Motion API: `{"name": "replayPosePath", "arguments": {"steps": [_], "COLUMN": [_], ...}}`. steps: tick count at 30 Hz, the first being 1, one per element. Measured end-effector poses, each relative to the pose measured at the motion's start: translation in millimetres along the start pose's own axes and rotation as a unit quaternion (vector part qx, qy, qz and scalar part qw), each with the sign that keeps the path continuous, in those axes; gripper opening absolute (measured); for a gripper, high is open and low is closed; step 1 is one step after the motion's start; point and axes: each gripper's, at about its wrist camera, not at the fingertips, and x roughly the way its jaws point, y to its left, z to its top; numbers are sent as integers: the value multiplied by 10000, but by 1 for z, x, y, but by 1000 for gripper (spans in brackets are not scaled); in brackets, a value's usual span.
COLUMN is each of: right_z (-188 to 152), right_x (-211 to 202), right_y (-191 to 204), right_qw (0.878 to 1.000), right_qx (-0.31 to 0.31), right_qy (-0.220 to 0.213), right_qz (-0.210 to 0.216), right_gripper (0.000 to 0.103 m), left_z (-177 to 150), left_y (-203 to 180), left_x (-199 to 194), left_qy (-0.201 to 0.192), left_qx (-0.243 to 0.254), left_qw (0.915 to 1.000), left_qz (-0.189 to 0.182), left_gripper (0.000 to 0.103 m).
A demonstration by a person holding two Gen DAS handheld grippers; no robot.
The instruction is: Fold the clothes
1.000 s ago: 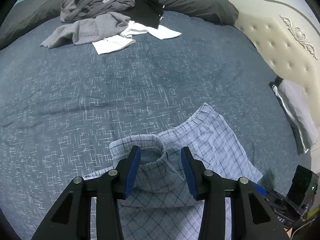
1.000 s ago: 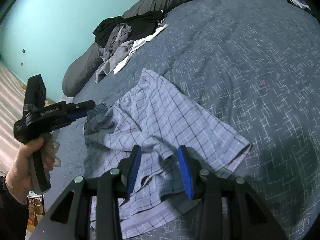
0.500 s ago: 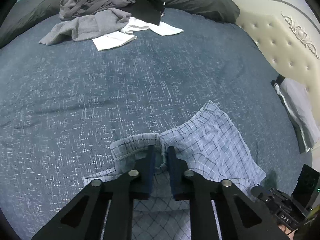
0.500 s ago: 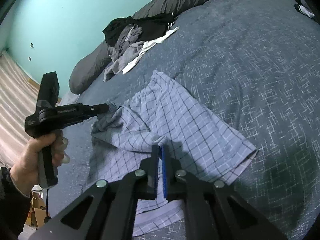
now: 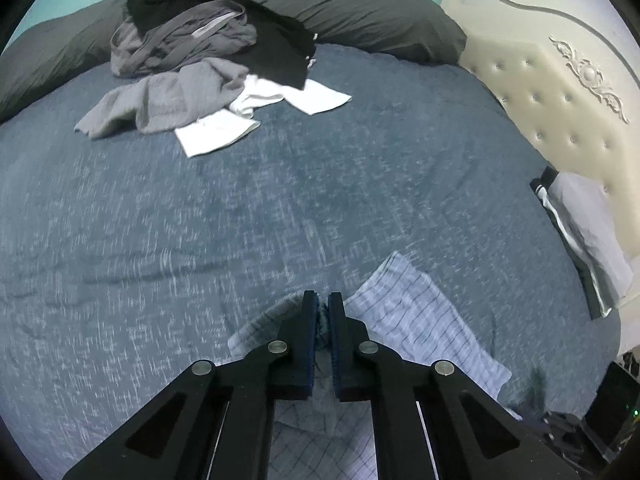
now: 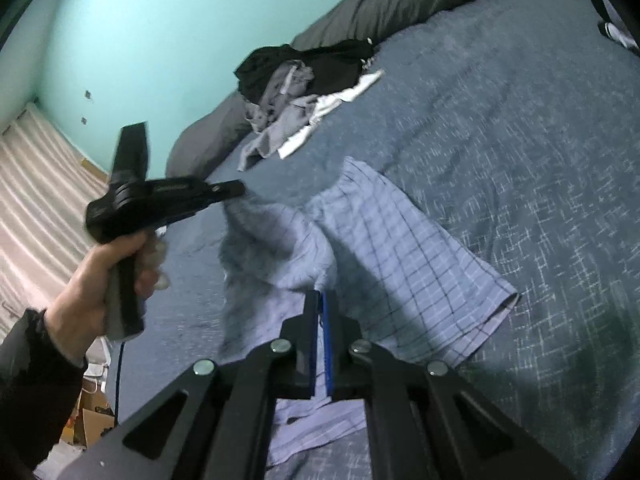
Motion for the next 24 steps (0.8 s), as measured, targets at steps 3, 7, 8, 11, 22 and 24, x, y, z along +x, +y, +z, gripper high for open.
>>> {"name": "replayPosePath", "arguments": {"steps": [3, 7, 8, 11, 22, 24], "right_z": [0, 2, 1, 3, 6, 5], "right_x": [-13, -15, -17, -24, -36, -38], "right_y": [-1, -17, -21, -24, -48, -53], "right_qw": [9996, 9976, 9967, 9960, 9954, 9952], "right_qx": [55, 464, 565, 612, 710, 730], "right_qy": [-267, -493, -569, -641, -611, -607], "right_qz": [86, 110, 118, 80, -192, -236], "right_gripper": [2, 2, 2, 2, 2, 2], "left_z": [8, 13, 13, 18, 32, 34], "left_y": [-8, -19, -23, -35, -57, -59], "left_x": [5, 18, 20, 24, 47, 53], "left_qy": [18, 182, 205, 211, 193, 212], "left_qx": [85, 93, 150, 320, 345, 316], "left_qw": [10000, 9998, 9997, 9993, 9991, 9991], "left_qz": [19, -25, -4, -9, -177, -206], "left_gripper": [6, 6, 6, 6, 6, 6]}}
